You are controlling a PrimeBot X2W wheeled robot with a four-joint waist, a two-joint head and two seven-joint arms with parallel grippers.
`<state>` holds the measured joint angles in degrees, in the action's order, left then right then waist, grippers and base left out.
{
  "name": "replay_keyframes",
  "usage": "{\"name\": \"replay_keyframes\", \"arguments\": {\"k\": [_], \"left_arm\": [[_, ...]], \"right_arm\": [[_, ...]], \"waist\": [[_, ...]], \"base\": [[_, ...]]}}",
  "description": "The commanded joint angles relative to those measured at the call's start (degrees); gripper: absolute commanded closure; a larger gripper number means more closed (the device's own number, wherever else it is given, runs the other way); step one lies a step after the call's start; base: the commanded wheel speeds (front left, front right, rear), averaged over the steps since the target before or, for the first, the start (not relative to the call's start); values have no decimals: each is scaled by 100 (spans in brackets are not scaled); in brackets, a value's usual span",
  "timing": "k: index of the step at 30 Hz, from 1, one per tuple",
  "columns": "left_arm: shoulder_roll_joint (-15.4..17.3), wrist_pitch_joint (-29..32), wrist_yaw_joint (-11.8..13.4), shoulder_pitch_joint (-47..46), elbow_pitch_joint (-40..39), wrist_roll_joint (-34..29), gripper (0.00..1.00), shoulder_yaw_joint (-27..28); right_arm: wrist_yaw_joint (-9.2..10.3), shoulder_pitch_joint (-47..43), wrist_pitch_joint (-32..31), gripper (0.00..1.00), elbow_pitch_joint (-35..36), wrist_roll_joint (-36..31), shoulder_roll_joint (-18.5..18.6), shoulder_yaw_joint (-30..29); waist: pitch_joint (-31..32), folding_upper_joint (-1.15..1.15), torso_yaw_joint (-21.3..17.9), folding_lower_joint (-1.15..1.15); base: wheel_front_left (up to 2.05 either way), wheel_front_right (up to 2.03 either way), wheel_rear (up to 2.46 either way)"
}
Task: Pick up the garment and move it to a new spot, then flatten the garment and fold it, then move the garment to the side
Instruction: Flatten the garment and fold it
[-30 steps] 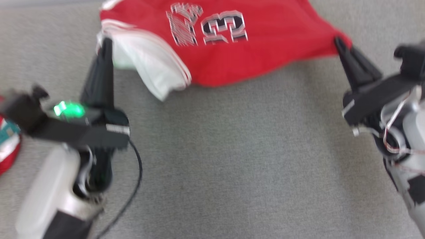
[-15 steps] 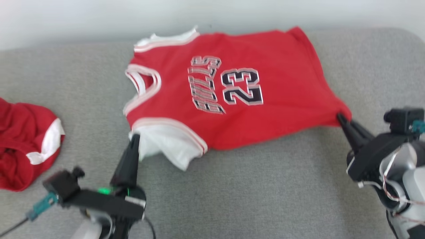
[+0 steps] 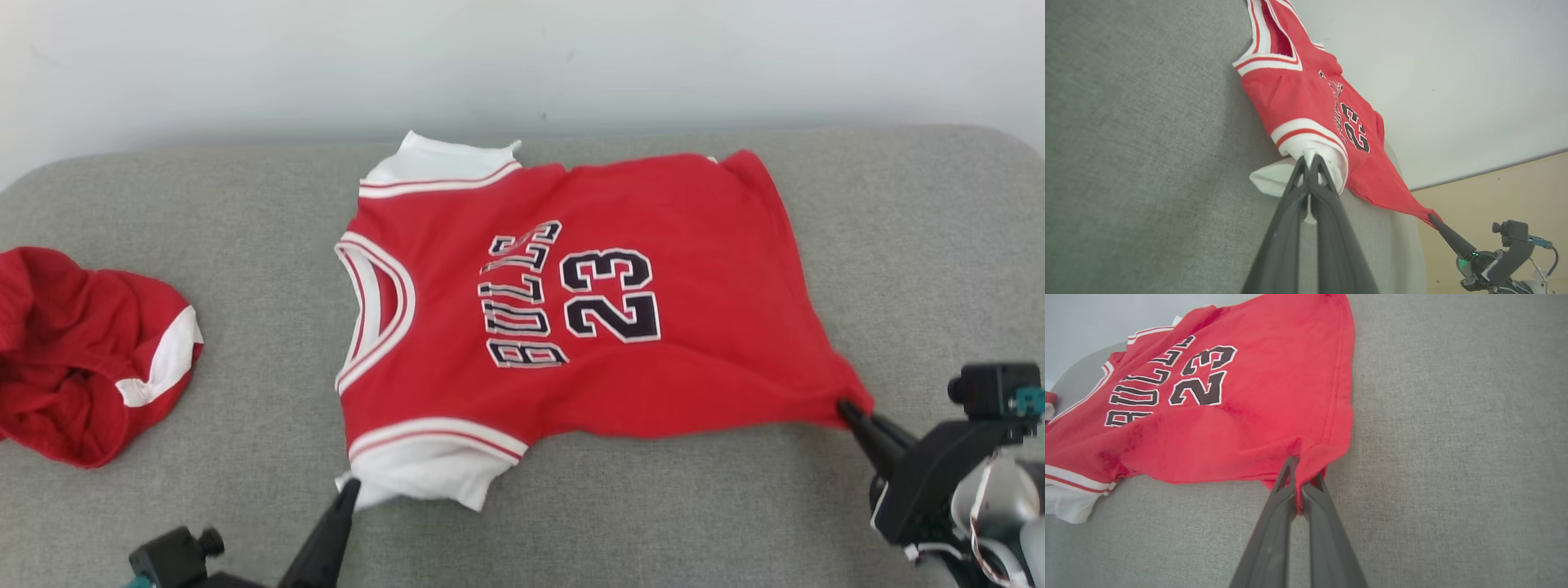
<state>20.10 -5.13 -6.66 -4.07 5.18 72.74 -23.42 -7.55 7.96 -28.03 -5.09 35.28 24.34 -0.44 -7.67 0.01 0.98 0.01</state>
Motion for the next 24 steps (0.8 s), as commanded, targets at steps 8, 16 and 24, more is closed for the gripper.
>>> {"name": "replay_keyframes", "arguments": {"k": [8, 16, 24], "left_arm": [[344, 377, 101, 583, -409, 481, 100, 118], [687, 704, 180, 965, -863, 790, 100, 212], [719, 410, 385, 891, -1269, 679, 100, 468]], "right_arm": [[14, -749, -599, 100, 498, -144, -321, -527], [14, -1112, -1132, 100, 744, -290, -452, -737], [14, -1147, -1278, 100, 1153, -126, -739, -970]], "waist": [[113, -1, 40, -1], [88, -1, 8, -1], [-21, -1, 26, -1]], "base": [[0, 0, 0], [0, 0, 0], [0, 0, 0]]}}
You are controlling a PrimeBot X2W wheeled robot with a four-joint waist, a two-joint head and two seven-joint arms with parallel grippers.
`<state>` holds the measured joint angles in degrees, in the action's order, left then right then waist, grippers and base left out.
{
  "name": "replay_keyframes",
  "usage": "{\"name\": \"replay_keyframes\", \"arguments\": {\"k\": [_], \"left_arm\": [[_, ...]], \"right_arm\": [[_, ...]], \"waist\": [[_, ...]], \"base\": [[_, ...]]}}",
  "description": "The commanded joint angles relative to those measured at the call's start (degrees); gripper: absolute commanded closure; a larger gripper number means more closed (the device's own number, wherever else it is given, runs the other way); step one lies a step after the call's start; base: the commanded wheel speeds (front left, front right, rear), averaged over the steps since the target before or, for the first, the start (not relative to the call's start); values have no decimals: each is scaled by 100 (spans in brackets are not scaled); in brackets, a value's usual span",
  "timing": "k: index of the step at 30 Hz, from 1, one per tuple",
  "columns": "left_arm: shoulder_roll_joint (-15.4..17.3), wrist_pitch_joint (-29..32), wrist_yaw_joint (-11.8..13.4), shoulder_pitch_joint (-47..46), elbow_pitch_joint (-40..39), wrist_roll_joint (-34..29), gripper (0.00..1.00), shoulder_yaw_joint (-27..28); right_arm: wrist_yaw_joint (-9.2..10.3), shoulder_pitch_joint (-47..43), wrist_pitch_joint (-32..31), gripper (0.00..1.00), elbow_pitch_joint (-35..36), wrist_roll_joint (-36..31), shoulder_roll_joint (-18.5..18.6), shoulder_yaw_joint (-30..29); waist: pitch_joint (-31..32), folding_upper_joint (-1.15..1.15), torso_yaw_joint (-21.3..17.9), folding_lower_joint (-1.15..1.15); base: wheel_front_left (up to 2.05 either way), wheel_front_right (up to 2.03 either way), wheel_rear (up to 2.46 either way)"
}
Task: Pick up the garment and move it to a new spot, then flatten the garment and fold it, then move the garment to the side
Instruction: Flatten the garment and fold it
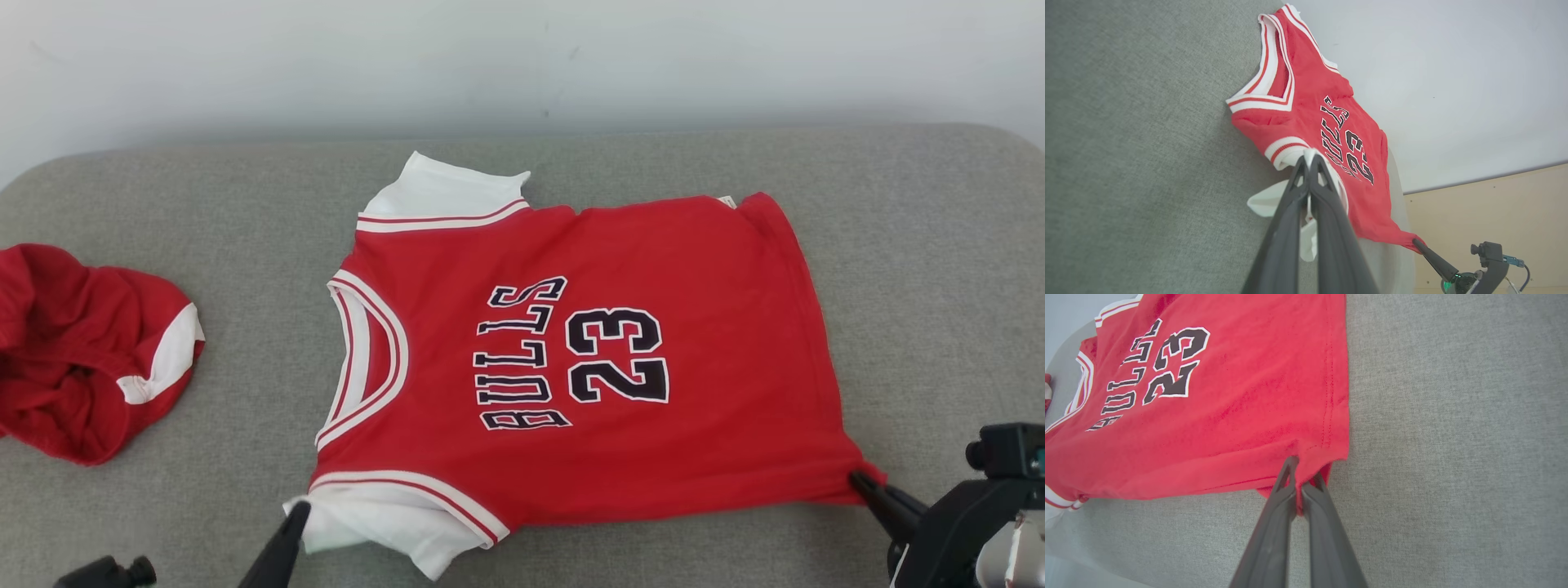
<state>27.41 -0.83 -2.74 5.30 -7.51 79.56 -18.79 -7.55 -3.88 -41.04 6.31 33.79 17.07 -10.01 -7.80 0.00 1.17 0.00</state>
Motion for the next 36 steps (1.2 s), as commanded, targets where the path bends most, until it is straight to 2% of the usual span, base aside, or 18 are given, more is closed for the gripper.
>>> {"name": "replay_keyframes", "arguments": {"k": [1, 7, 19, 26, 36], "left_arm": [[-34, -79, -19, -119, -20, -72, 100, 28], [-313, -303, 18, -739, 130, -408, 100, -50], [-938, -518, -37, -2064, 1009, -955, 100, -416], [-1186, -757, 136, -2586, 1595, -1168, 100, -383], [-1523, -1233, 474, -3261, 2455, -1504, 100, -148]], "right_arm": [[14, 77, 65, 100, 41, 67, -40, -26], [14, 407, 302, 100, 45, 82, -65, 25], [14, 1207, 924, 100, -106, 270, -28, 105], [14, 1660, 1199, 100, -486, 240, 31, 274], [14, 2237, 1605, 100, -1160, 162, -65, 525]], "waist": [[-18, 0, 13, 0], [-117, 0, 50, 0], [-383, 0, 74, 0], [-580, 0, 71, 0], [-843, 0, 109, 0]], "base": [[0, 0, 0], [0, 0, 0], [0, 0, 0], [0, 0, 0], [0, 0, 0]]}}
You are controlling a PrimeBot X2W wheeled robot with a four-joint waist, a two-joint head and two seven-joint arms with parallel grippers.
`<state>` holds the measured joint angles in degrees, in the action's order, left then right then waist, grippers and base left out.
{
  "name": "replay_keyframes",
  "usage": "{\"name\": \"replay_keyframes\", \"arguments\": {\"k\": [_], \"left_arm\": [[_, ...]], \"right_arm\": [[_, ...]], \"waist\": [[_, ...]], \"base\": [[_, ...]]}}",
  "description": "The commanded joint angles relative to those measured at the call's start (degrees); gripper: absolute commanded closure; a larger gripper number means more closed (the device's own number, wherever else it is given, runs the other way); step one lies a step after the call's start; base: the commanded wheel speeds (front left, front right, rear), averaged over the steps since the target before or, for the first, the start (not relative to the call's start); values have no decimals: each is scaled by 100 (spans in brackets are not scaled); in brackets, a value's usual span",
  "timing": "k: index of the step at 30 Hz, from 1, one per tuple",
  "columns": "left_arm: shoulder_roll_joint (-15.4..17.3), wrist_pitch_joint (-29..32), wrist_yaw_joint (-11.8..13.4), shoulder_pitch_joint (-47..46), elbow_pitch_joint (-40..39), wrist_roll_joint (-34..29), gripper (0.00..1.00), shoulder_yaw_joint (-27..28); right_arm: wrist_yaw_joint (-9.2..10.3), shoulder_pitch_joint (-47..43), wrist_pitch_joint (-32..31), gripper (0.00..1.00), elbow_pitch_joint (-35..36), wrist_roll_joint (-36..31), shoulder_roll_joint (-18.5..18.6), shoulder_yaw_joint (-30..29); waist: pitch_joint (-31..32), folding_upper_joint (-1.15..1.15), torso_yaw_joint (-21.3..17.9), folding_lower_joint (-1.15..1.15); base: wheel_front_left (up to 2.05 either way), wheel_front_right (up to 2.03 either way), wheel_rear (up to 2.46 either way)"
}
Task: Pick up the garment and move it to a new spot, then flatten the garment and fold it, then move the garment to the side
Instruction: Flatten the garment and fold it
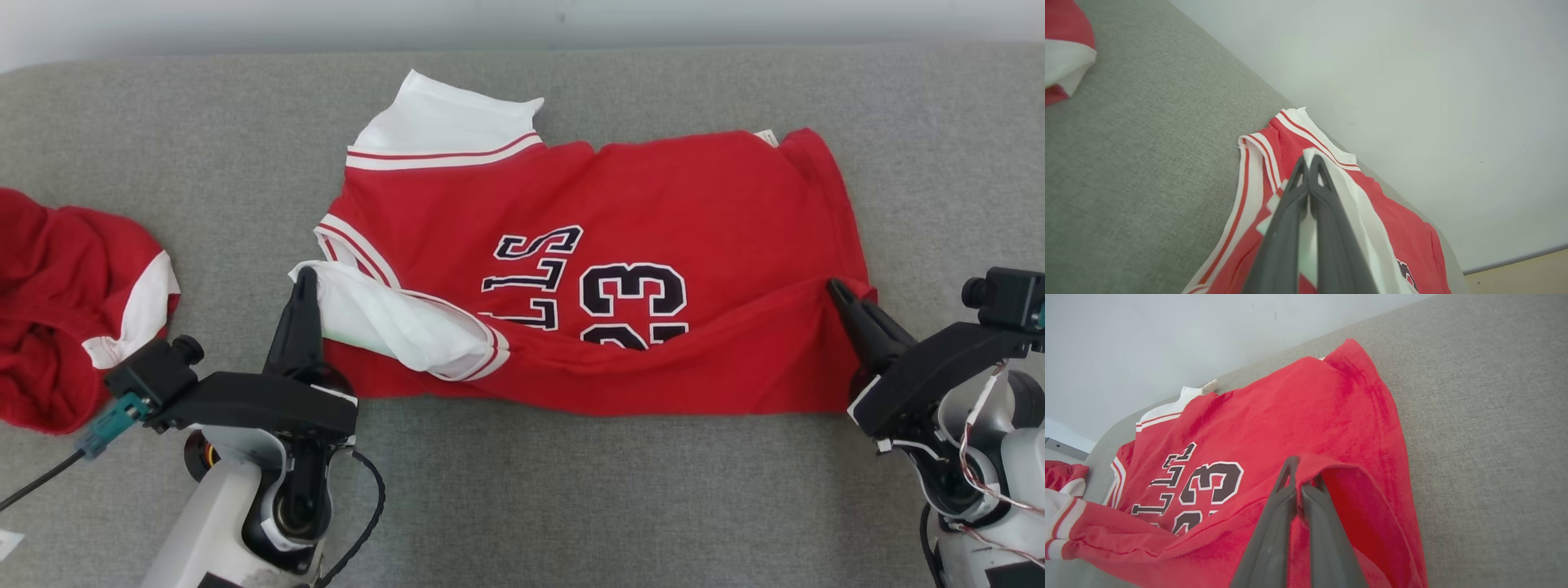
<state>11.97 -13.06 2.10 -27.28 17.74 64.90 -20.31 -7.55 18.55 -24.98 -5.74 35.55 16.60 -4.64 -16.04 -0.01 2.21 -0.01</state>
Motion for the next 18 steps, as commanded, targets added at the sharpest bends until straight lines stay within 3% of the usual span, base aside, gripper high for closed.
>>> {"name": "replay_keyframes", "arguments": {"k": [1, 7, 12, 13, 14, 15, 16, 18], "left_arm": [[-17, -18, 33, -46, 25, -35, 100, 19], [-91, -108, 309, -263, 525, -266, 100, 62], [-134, -135, 386, -321, 754, -380, 100, 11], [-130, -140, 383, -331, 783, -413, 92, -3], [-118, -142, 376, -347, 812, -457, 64, -38], [-125, -141, 380, -348, 843, -458, 24, -50], [-128, -151, 396, -348, 863, -477, 0, -33], [-107, -158, 434, -351, 902, -570, 0, -48]], "right_arm": [[14, 45, 44, 100, -9, -34, -17, 10], [14, 272, 302, 100, -379, -177, -35, -56], [14, 377, 420, 100, -632, -264, -86, -55], [14, 390, 436, 100, -677, -279, -99, -47], [14, 404, 448, 100, -722, -298, -111, -38], [14, 425, 466, 86, -752, -280, -137, -20], [14, 454, 518, 0, -784, -258, -159, -47], [14, 490, 592, 0, -859, -307, -158, -66]], "waist": [[-38, 1, 5, 1], [-99, 1, -5, 1], [-82, 1, -15, 1], [-75, 1, -16, 1], [-67, 1, -17, 1], [-58, 1, -14, 1], [-49, 1, -11, 1], [-25, 1, -7, 1]], "base": [[0, 0, 0], [0, 0, 0], [0, 0, 0], [0, 0, 0], [0, 0, 0], [0, 0, 0], [0, 0, 0], [0, 0, 0]]}}
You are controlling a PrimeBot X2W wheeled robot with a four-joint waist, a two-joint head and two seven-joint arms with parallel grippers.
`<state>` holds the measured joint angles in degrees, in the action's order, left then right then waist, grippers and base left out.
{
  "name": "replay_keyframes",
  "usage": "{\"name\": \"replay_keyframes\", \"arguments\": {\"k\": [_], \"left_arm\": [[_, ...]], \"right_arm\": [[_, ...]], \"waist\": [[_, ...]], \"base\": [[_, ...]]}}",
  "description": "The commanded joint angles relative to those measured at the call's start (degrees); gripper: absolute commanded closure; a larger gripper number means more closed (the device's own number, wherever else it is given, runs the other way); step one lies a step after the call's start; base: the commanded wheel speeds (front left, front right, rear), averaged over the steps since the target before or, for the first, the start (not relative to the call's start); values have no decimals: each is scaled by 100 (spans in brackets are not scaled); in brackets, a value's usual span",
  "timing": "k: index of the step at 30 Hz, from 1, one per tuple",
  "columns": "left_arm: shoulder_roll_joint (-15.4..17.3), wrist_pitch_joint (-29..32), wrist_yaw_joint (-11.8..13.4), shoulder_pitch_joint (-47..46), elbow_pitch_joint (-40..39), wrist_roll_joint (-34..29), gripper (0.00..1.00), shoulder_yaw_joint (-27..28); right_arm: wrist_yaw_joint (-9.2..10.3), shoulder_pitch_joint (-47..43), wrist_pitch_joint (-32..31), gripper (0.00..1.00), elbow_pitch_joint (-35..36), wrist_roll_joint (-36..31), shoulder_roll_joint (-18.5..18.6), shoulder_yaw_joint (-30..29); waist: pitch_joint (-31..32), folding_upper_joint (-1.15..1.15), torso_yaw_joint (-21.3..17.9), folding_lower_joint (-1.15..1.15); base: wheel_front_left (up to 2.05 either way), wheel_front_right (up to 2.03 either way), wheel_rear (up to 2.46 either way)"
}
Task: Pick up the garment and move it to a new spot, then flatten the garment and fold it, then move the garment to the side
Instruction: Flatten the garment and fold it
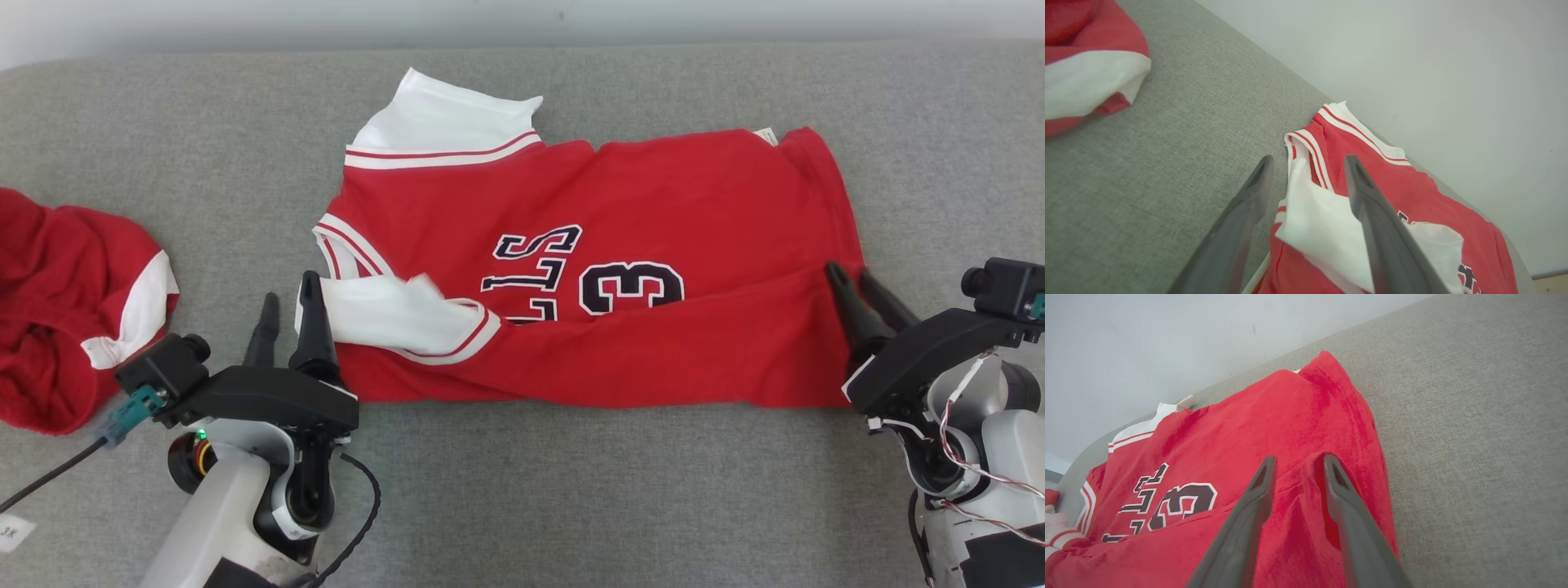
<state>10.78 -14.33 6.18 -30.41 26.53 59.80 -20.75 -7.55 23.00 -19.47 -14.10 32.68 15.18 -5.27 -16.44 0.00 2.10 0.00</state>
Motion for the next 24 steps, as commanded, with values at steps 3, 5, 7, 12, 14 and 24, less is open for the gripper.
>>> {"name": "replay_keyframes", "arguments": {"k": [3, 5, 7, 12, 14, 24], "left_arm": [[19, -64, 67, -27, 34, -200, 0, 73], [34, -69, 84, 6, 40, -301, 0, 78], [110, -82, 141, 109, 33, -566, 0, 32], [325, -88, 357, 385, -196, -1162, 0, -57], [393, -86, 463, 584, -326, -1357, 0, -98], [848, 98, 1107, 1361, -1175, -1997, 0, -452]], "right_arm": [[14, 95, 178, 0, -133, -91, -56, -52], [14, 114, 241, 0, -206, -140, -67, -50], [14, 154, 394, 0, -286, -262, -98, -131], [14, 12, 286, 0, -325, -466, -64, -310], [14, -122, 121, 0, -275, -571, -19, -439], [14, -920, -769, 0, 993, -1624, -292, -1331]], "waist": [[56, 0, 11, 0], [90, 0, 11, 0], [150, 0, 5, 0], [283, 0, 23, 0], [349, 0, 29, 0], [541, 0, -45, 0]], "base": [[0, 0, 0], [0, 0, 0], [0, 0, 0], [0, 0, 0], [0, 0, 0], [0, 0, 0]]}}
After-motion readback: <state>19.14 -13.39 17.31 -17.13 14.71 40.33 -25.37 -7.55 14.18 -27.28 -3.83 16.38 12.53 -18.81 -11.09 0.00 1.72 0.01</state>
